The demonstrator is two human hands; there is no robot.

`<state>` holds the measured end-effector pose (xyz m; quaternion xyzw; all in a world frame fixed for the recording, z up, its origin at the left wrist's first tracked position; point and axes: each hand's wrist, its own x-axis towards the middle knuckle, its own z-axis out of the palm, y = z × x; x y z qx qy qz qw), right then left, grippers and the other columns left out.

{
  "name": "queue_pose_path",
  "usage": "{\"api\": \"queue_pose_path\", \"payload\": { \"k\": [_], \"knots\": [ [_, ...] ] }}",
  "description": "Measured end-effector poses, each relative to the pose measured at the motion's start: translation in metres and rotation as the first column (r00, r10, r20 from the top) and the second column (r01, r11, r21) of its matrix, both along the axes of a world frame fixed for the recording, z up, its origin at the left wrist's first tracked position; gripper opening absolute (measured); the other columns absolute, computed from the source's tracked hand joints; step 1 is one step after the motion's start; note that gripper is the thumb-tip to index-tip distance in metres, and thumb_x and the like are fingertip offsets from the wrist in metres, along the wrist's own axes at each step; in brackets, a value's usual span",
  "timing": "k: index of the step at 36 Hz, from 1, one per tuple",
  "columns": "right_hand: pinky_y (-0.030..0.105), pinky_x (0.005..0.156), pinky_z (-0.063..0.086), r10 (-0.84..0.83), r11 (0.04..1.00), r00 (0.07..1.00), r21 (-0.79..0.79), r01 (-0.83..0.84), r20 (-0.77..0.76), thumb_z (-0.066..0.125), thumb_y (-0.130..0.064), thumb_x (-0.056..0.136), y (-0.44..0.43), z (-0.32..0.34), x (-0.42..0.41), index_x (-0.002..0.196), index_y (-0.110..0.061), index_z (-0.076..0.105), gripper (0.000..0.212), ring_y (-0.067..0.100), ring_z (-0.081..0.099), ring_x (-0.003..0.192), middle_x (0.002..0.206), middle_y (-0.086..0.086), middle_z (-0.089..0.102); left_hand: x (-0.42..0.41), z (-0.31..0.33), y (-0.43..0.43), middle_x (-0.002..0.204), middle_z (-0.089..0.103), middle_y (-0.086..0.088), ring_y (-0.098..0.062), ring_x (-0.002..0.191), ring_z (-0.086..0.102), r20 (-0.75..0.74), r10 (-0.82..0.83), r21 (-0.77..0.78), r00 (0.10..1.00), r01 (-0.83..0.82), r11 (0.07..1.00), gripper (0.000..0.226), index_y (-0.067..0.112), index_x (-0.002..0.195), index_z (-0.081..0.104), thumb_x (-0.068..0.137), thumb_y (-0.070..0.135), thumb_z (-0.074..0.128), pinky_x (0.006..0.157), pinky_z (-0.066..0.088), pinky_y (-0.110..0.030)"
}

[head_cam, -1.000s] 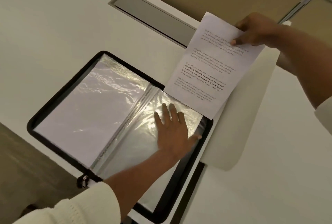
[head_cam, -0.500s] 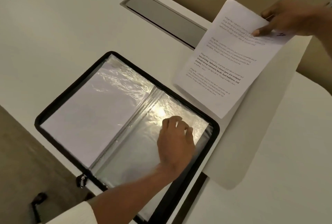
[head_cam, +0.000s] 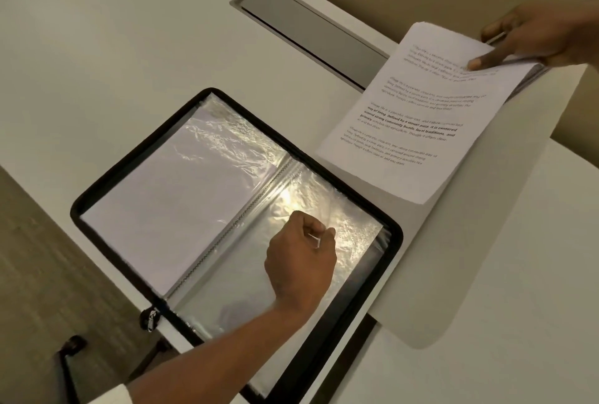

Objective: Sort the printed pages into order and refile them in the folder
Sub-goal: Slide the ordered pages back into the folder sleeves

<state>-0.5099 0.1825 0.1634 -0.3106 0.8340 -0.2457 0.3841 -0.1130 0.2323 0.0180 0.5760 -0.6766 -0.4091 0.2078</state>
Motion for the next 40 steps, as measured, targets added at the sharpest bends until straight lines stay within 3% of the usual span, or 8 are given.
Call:
{"api": "queue_pose_path", "payload": {
  "k": [7, 10, 15, 23, 27, 34, 36, 40],
  "knots": [
    [0.026, 0.053, 0.061, 0.072, 0.994, 0.997, 0.078, -0.074, 0.022, 0.077, -0.008, 0.087, -0.012, 0.005, -0.014, 0.111, -0.002, 0.072, 0.025, 0.019, 0.077, 0.071, 0.099, 0.014, 0.080, 0.006, 0.002, 0.001, 0.068, 0.060, 0.027, 0.004, 0.063, 0.063, 0.057, -0.049, -0.105, 0.997, 0.054, 0.993, 0.024, 0.033, 0.083, 0.064, 0.085, 0.039, 0.087, 0.061, 0.057, -0.031],
    [0.033, 0.069, 0.059, 0.064, 0.991, 0.998, 0.120, -0.066, 0.018, 0.086, -0.024, 0.071, -0.012, 0.010, -0.018, 0.112, -0.006, 0.074, 0.046, 0.028, 0.074, 0.082, 0.104, 0.016, 0.079, 0.007, 0.002, 0.001, 0.068, 0.061, 0.025, 0.002, 0.063, 0.063, 0.076, -0.067, -0.132, 0.995, 0.077, 0.988, 0.027, 0.033, 0.082, 0.063, 0.084, 0.045, 0.087, 0.061, 0.054, -0.027],
    [0.031, 0.068, 0.062, 0.083, 0.982, 0.996, 0.169, -0.079, -0.014, 0.101, -0.030, 0.045, -0.013, 0.010, -0.025, 0.115, -0.005, 0.073, 0.079, 0.020, 0.078, 0.078, 0.104, 0.015, 0.080, 0.007, 0.003, 0.000, 0.071, 0.061, 0.025, 0.002, 0.062, 0.063, 0.088, -0.087, -0.171, 0.992, 0.101, 0.980, 0.027, 0.033, 0.085, 0.064, 0.085, 0.046, 0.087, 0.061, 0.055, -0.028],
    [0.022, 0.062, 0.060, 0.155, 0.966, 0.988, 0.213, -0.148, -0.021, 0.101, -0.030, 0.054, -0.030, 0.000, -0.026, 0.109, -0.005, 0.074, 0.067, 0.015, 0.076, 0.075, 0.102, 0.013, 0.080, 0.005, -0.001, 0.001, 0.075, 0.066, 0.021, -0.001, 0.062, 0.064, 0.099, -0.100, -0.206, 0.990, 0.119, 0.971, 0.026, 0.031, 0.084, 0.065, 0.084, 0.043, 0.088, 0.059, 0.058, -0.031],
    [0.032, 0.083, 0.060, 0.135, 0.968, 0.991, 0.210, -0.134, 0.011, 0.085, -0.023, 0.067, -0.037, -0.012, -0.012, 0.113, -0.011, 0.076, 0.048, 0.023, 0.076, 0.091, 0.106, 0.010, 0.080, 0.005, -0.003, 0.003, 0.076, 0.067, 0.021, -0.001, 0.061, 0.063, 0.101, -0.111, -0.206, 0.989, 0.130, 0.970, 0.025, 0.031, 0.084, 0.065, 0.084, 0.041, 0.088, 0.059, 0.058, -0.030],
    [0.024, 0.072, 0.062, 0.149, 0.973, 0.988, 0.174, -0.154, 0.040, 0.083, -0.009, 0.084, -0.046, -0.047, 0.000, 0.123, -0.013, 0.072, 0.041, 0.014, 0.075, 0.075, 0.115, 0.013, 0.077, 0.005, -0.003, 0.001, 0.076, 0.067, 0.021, 0.000, 0.062, 0.063, 0.111, -0.110, -0.206, 0.988, 0.131, 0.970, 0.026, 0.031, 0.083, 0.064, 0.084, 0.041, 0.088, 0.060, 0.053, -0.024],
    [0.025, 0.073, 0.062, 0.151, 0.974, 0.986, 0.160, -0.160, 0.069, 0.083, -0.007, 0.083, -0.045, -0.055, 0.005, 0.122, -0.011, 0.071, 0.042, 0.014, 0.076, 0.073, 0.114, 0.014, 0.077, 0.006, -0.003, 0.000, 0.075, 0.066, 0.022, 0.000, 0.063, 0.062, 0.115, -0.103, -0.194, 0.988, 0.124, 0.973, 0.025, 0.031, 0.083, 0.065, 0.085, 0.043, 0.087, 0.061, 0.050, -0.020],
    [0.039, 0.093, 0.061, 0.199, 0.965, 0.974, 0.153, -0.215, 0.112, 0.091, -0.024, 0.057, -0.045, -0.064, 0.013, 0.119, -0.013, 0.073, 0.065, 0.028, 0.075, 0.099, 0.112, 0.011, 0.079, 0.008, -0.003, -0.002, 0.073, 0.062, 0.024, -0.001, 0.066, 0.064, 0.113, -0.098, -0.161, 0.989, 0.115, 0.980, 0.025, 0.031, 0.085, 0.066, 0.085, 0.045, 0.087, 0.065, 0.050, -0.021]
  ]
}}
